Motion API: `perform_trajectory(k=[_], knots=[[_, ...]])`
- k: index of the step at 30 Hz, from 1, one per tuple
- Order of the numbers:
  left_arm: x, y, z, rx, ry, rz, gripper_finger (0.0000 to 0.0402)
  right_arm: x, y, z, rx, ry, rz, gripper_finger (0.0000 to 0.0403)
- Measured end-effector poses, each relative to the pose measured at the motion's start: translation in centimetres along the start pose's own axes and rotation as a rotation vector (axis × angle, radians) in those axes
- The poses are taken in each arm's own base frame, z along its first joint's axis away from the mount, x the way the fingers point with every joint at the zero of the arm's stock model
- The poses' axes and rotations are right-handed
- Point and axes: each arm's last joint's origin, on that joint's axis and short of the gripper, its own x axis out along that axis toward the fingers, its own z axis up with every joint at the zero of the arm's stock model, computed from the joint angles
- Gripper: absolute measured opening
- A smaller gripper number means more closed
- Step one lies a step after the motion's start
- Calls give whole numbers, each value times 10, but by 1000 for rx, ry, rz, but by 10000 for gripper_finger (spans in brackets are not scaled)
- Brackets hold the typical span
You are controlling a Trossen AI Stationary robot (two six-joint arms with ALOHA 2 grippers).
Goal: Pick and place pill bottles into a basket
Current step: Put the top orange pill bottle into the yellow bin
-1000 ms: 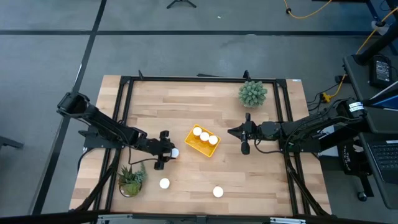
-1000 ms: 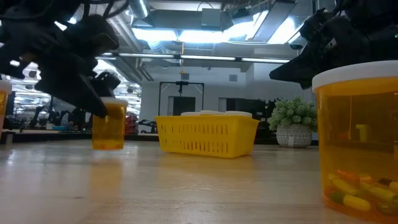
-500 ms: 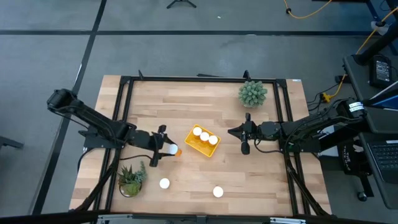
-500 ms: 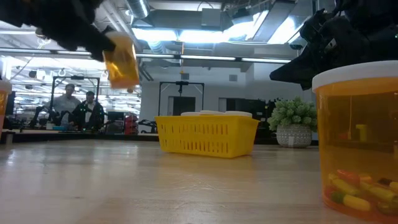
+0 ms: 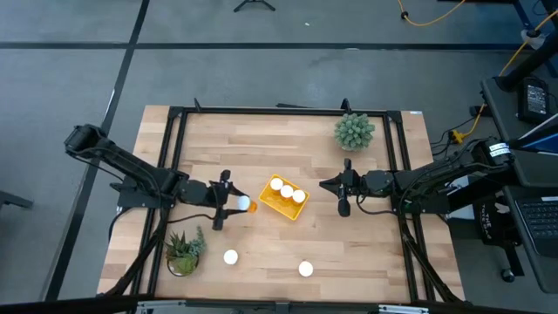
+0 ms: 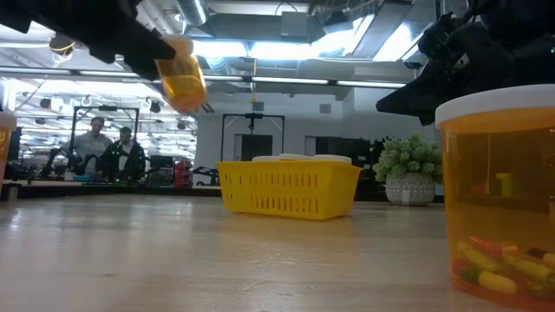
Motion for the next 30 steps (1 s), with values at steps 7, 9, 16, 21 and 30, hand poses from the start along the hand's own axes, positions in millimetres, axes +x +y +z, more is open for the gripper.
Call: perform_trajectory(k=[7,9,16,21,30], knots=[[15,8,3,-4,-56,31,210,0,0,0,1,-2,0,32],[22,10,1,-3,-50,29,210,0,0,0,1,-3,0,32],[41,22,-3,-28,-58,59,210,0,0,0,0,-2,0,32],[52,29,5,-43,-55,26,210,0,0,0,0,-2,0,32],[69,36,-2,-39,25,16,210,0,0,0,-7,-1,-1,32]])
